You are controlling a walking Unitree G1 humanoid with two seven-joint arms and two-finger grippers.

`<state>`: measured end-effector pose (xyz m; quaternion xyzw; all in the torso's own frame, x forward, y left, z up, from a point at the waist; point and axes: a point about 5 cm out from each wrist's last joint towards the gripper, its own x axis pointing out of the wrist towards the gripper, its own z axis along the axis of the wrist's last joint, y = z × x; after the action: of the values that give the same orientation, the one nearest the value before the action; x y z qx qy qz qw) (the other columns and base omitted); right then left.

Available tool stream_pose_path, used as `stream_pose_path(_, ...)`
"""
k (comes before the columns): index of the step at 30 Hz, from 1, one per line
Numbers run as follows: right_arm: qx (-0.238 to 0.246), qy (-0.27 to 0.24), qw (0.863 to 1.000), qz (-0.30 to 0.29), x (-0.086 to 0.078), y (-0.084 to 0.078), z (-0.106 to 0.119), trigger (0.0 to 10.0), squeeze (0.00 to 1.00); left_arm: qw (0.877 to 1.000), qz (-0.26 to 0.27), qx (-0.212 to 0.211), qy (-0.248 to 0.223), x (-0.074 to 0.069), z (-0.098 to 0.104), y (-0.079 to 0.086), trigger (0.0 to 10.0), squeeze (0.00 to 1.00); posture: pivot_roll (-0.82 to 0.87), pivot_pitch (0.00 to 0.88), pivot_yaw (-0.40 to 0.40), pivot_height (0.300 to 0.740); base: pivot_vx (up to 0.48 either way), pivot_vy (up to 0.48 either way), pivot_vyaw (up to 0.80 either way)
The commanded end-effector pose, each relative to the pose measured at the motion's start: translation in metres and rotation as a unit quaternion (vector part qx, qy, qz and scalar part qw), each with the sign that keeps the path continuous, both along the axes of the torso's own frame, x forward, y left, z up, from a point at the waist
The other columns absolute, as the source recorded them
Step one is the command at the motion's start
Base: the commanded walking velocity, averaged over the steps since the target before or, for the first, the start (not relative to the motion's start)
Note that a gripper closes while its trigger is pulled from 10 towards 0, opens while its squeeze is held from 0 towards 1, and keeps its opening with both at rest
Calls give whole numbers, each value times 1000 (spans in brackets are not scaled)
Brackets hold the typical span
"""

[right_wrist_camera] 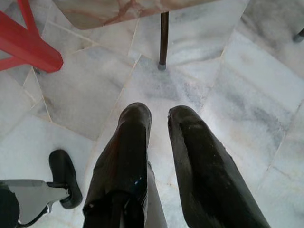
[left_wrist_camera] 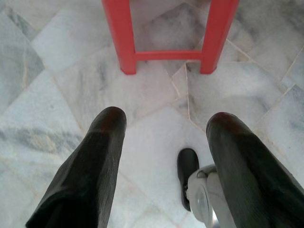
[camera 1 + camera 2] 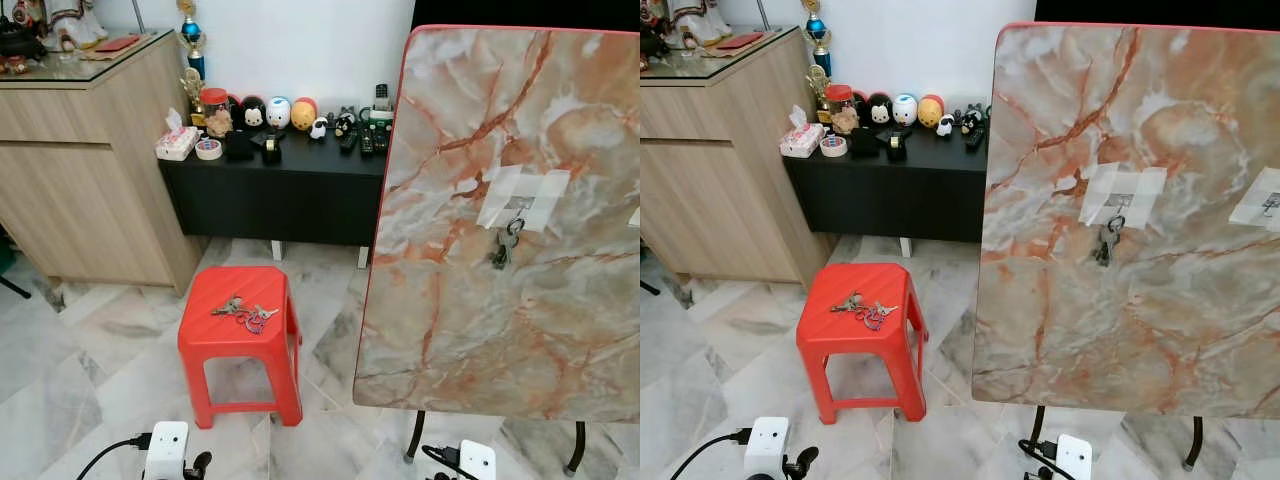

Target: Hang keys on a hook

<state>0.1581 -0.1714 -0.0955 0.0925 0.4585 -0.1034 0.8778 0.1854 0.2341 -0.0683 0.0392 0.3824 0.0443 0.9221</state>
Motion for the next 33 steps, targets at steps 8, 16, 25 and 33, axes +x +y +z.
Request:
stream_pose_path(8,-2,-13,1000,-15,-1,-4,1,10000,0,1000,5,-4,21,-5,-4,-2,10000,0,54,0,-24,717,0,243,0)
stream_pose_path(16,0,-19,1000,-18,-1,-4,1,10000,0,999,13,-2,40,-16,-9,0,10000,0,56,0,-28,717,0,347,0)
stream_pose_path(25,-5,-20,1000,-17,0,-6,1,10000,0,998,23,-3,53,-21,-12,0,10000,0,54,0,-33,717,0,350,0)
stream_pose_path(33,-5,-23,1000,-16,1,-6,2,10000,0,998,28,-4,57,-23,-14,0,10000,0,55,0,-36,717,0,350,0)
